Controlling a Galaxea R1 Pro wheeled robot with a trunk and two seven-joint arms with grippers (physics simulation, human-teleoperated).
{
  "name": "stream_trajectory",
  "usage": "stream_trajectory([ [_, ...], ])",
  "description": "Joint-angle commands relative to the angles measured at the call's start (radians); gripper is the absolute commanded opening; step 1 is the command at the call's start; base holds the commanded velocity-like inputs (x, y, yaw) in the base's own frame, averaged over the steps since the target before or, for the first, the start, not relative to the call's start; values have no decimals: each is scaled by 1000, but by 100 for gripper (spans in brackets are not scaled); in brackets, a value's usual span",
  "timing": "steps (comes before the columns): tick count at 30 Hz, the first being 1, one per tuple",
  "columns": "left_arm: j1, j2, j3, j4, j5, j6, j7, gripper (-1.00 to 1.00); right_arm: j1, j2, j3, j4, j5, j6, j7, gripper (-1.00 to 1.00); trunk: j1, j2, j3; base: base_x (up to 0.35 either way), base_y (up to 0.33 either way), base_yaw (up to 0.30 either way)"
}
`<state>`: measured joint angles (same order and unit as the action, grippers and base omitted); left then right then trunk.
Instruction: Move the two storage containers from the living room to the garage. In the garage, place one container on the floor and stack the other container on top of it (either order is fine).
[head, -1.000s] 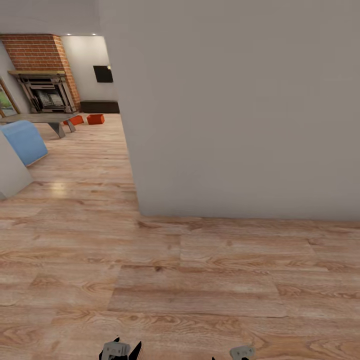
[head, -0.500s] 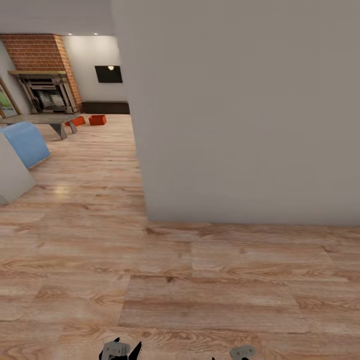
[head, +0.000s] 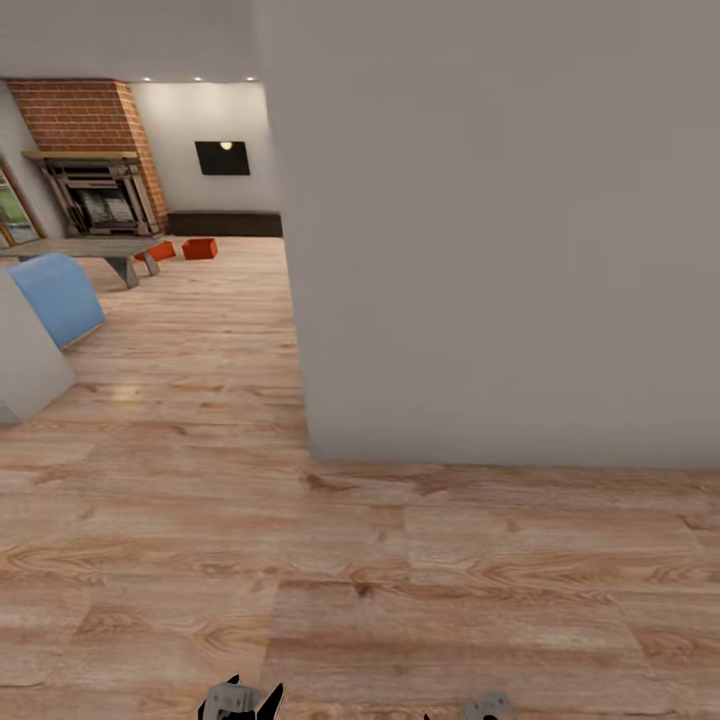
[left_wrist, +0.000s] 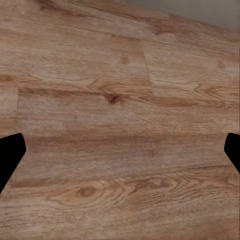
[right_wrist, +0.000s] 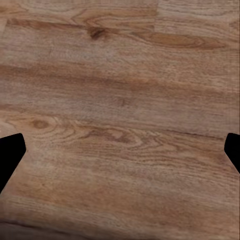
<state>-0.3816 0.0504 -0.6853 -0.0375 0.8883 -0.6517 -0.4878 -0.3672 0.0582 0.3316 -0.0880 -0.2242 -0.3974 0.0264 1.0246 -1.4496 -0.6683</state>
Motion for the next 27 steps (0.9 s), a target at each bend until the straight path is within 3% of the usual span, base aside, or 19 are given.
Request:
stream_trajectory([
  [1, 0, 0, -6, 0, 11, 0, -6, 100, -1, 0, 6, 1, -11, -5, 3, 100, 0, 0, 1, 243, 244, 0],
  [27, 0, 0, -5, 0, 11, 0, -6, 100, -1, 0, 6, 2, -11, -5, 3, 100, 0, 0, 15, 253, 238, 0],
])
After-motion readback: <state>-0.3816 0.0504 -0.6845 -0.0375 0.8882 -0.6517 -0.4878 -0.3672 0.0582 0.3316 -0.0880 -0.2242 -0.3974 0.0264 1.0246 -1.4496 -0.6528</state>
